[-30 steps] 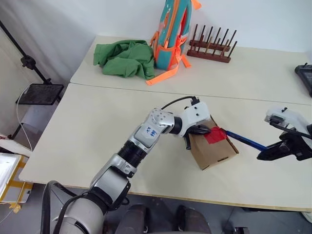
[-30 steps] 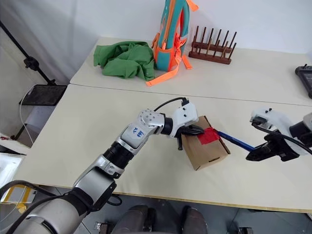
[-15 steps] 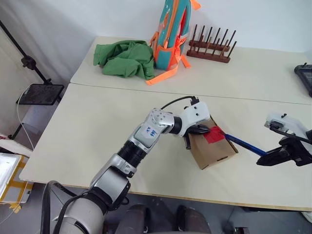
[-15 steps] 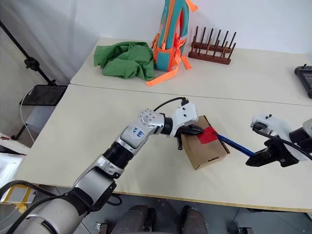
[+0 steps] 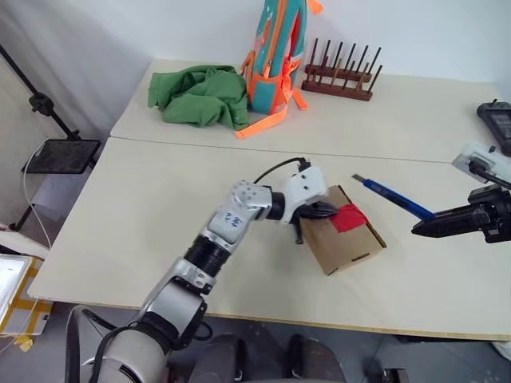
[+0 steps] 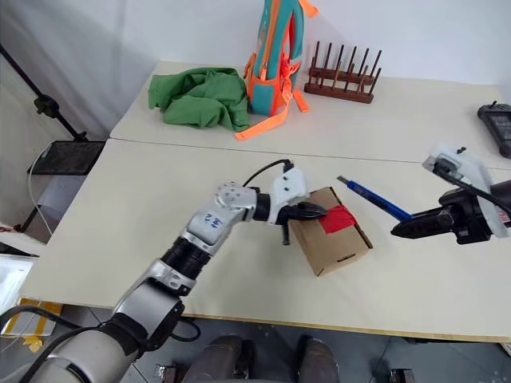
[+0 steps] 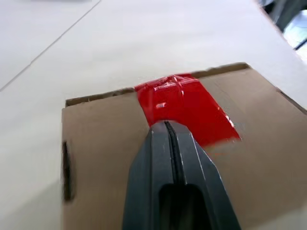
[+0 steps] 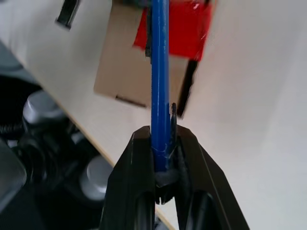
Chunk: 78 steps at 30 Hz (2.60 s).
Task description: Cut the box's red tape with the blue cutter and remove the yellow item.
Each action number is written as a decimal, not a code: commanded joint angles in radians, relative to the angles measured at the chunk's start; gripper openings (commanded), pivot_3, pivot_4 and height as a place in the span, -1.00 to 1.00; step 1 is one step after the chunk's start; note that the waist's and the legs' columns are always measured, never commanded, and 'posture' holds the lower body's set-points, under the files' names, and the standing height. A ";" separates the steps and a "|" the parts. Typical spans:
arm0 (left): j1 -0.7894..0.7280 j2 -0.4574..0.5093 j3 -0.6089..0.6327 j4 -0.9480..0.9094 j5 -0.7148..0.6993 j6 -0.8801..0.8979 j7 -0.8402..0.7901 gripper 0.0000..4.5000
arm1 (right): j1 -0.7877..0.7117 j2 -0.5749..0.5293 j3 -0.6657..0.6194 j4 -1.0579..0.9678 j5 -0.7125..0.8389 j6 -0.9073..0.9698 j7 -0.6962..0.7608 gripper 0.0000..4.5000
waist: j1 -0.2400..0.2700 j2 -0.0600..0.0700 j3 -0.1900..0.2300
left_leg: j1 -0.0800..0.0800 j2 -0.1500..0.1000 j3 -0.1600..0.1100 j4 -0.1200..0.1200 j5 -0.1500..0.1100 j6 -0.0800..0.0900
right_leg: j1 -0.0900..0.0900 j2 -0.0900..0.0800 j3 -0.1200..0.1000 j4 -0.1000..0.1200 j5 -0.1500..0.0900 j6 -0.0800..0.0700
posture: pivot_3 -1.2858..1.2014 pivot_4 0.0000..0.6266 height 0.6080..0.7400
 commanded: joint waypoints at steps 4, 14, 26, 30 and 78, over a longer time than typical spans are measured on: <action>0.031 0.163 0.105 -0.153 -0.134 -0.277 -0.249 -0.31 | 0.043 0.068 -0.092 -0.018 0.279 0.055 -0.188 -0.93 | -0.013 0.002 0.001 | -0.001 0.000 0.000 0.000 0.001 0.000 | -0.005 0.002 0.000 0.004 0.000 -0.001 | 0.03 -0.52 1.00; -0.074 0.138 0.083 -0.094 -0.036 -0.664 -0.232 0.98 | -0.043 0.197 -0.025 0.115 0.816 0.055 -0.711 -0.93 | -0.009 0.002 0.002 | -0.008 -0.007 -0.001 0.007 0.004 0.006 | -0.008 0.000 0.000 0.009 0.001 0.002 | 0.03 -0.52 1.00; -0.173 0.077 0.000 0.120 0.116 -0.839 -0.131 0.98 | 0.009 0.086 0.126 0.026 1.187 -0.160 -0.993 -0.93 | -0.001 0.001 0.002 | -0.014 -0.006 0.002 0.011 0.006 0.010 | -0.014 0.001 -0.005 0.013 0.002 0.003 | 0.03 -0.52 1.00; -0.174 0.082 -0.002 0.119 0.110 -0.833 -0.134 0.59 | 0.028 0.070 0.128 0.010 1.187 -0.191 -0.993 -0.93 | 0.000 0.001 0.002 | -0.014 -0.005 0.002 0.012 0.006 0.010 | -0.014 0.001 -0.004 0.013 0.002 0.004 | 0.03 -0.52 1.00; -0.027 0.144 0.042 -0.068 0.085 -0.509 -0.022 -0.80 | 0.325 0.421 -0.203 -0.156 1.100 -0.625 -1.308 0.82 | 0.003 0.001 0.003 | -0.014 -0.005 0.005 0.012 0.008 0.013 | -0.013 0.003 -0.001 0.012 0.005 0.008 | 0.03 -0.52 1.00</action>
